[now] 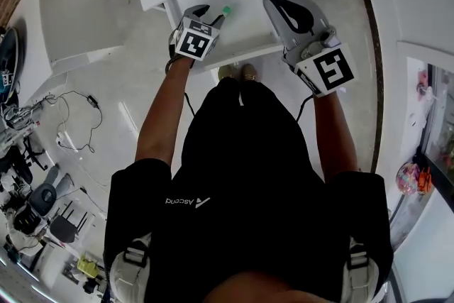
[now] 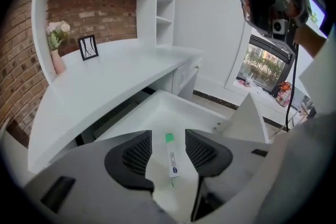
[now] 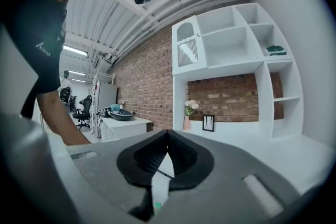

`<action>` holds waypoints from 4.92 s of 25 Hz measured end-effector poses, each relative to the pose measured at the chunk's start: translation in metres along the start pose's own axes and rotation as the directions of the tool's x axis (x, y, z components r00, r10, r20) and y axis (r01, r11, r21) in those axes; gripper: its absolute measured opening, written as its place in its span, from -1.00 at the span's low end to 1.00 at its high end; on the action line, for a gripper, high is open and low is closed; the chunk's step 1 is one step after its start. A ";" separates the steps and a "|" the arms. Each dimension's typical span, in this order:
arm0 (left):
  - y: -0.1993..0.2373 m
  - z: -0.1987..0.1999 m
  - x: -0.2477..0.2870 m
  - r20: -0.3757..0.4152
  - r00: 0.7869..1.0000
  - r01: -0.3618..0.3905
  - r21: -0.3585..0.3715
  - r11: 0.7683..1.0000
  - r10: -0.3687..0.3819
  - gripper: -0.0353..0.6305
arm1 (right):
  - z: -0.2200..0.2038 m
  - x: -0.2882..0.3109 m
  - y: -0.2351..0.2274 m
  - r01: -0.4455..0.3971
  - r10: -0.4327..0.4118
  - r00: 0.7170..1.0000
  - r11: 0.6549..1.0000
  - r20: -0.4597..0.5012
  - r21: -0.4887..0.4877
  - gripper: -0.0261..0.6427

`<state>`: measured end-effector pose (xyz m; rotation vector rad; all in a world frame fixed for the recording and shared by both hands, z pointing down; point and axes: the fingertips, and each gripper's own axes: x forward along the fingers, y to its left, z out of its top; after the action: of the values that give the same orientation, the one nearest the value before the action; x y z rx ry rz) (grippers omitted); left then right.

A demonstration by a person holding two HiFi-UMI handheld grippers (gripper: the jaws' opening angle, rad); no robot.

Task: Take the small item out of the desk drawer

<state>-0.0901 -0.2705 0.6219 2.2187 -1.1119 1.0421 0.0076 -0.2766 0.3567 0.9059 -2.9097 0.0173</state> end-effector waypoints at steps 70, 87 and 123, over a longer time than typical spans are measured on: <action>-0.023 0.126 -0.145 0.479 0.877 -0.018 -0.037 0.999 0.033 -0.63 | -0.002 0.003 -0.004 0.037 -0.037 0.999 0.998 0.004 0.050 -0.92; -0.054 0.188 -0.257 0.734 0.679 -0.053 0.005 0.999 0.032 -0.63 | 0.041 -0.014 0.035 0.006 -0.008 0.997 1.000 0.071 0.017 -0.92; -0.079 0.201 -0.295 0.786 0.618 -0.063 0.031 0.998 0.015 -0.63 | 0.066 -0.033 0.047 -0.004 0.005 0.991 1.000 0.131 -0.005 -0.92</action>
<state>-0.0550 -0.2171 0.2618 2.7889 -1.4704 0.0150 0.0022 -0.2220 0.2887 0.9337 -3.0308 -0.0501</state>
